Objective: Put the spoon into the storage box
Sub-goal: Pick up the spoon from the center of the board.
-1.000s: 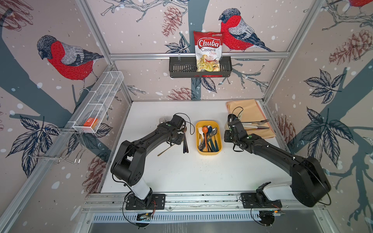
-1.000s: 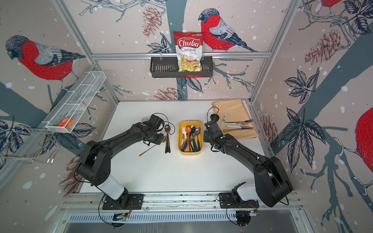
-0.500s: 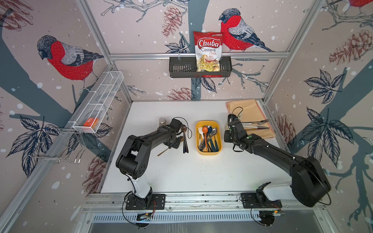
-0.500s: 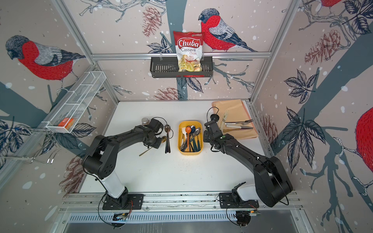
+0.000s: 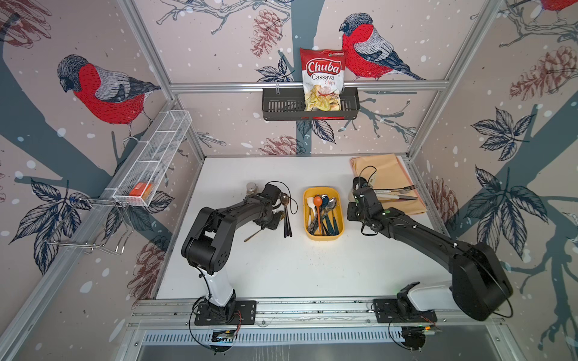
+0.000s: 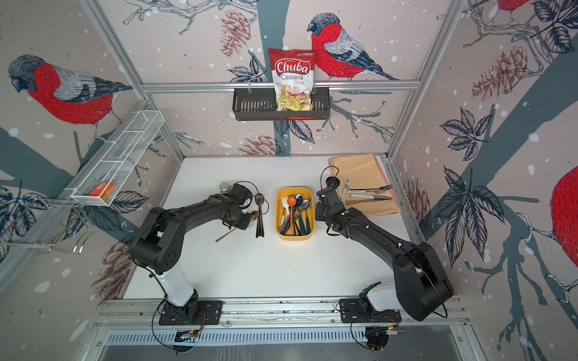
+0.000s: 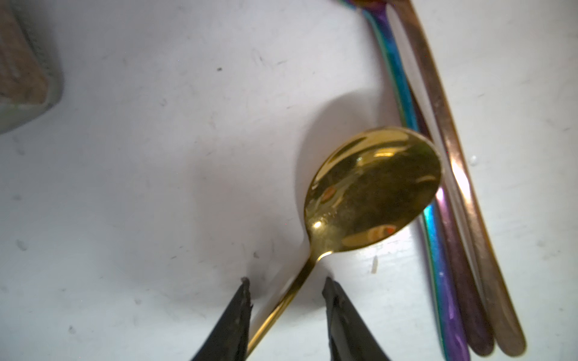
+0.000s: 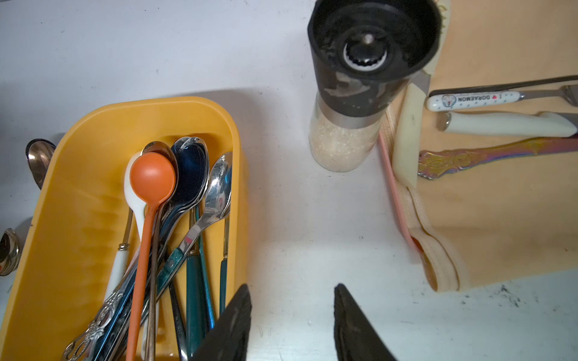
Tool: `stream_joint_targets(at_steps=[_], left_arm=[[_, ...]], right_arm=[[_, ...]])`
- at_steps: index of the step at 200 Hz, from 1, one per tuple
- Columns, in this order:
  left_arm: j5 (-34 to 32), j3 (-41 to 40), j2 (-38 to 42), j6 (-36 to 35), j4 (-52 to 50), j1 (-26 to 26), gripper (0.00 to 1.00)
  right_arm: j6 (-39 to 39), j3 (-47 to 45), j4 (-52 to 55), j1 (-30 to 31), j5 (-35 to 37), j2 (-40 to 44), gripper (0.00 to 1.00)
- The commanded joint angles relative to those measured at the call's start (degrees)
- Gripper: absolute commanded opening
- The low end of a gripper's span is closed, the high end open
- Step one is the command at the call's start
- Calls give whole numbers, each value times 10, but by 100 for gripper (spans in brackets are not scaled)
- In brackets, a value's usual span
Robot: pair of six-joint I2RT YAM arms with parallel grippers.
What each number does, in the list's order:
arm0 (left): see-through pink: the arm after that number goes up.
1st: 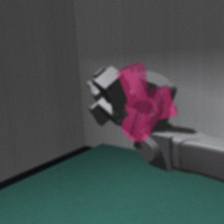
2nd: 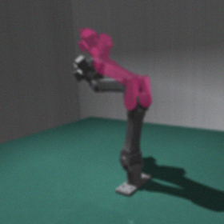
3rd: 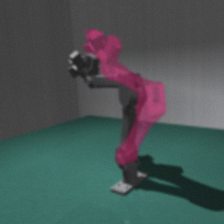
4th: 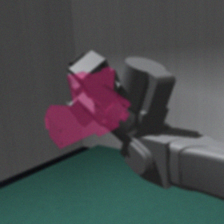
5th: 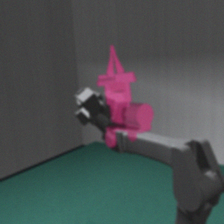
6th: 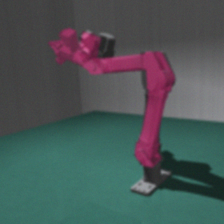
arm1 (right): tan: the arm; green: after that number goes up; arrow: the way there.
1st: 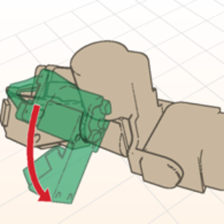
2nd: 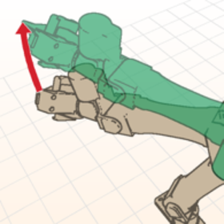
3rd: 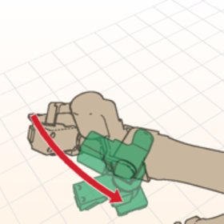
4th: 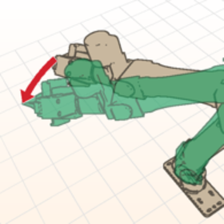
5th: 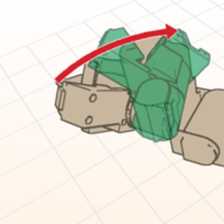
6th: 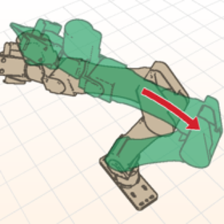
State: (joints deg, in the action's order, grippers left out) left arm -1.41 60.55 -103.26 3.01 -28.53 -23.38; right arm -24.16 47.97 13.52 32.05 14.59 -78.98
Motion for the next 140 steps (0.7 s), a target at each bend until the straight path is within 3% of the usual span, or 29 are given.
stream_joint_targets(at_steps=[1,68,140], left_arm=[[29,-13,-20,-3,-11,1,39],[39,-24,-35,5,-14,4,21],[56,-25,-37,23,-7,4,8]], right_arm=[[-3,4,-14,1,1,-5,45],[-4,5,-13,2,3,-6,45],[-6,7,-12,6,4,-7,45]])
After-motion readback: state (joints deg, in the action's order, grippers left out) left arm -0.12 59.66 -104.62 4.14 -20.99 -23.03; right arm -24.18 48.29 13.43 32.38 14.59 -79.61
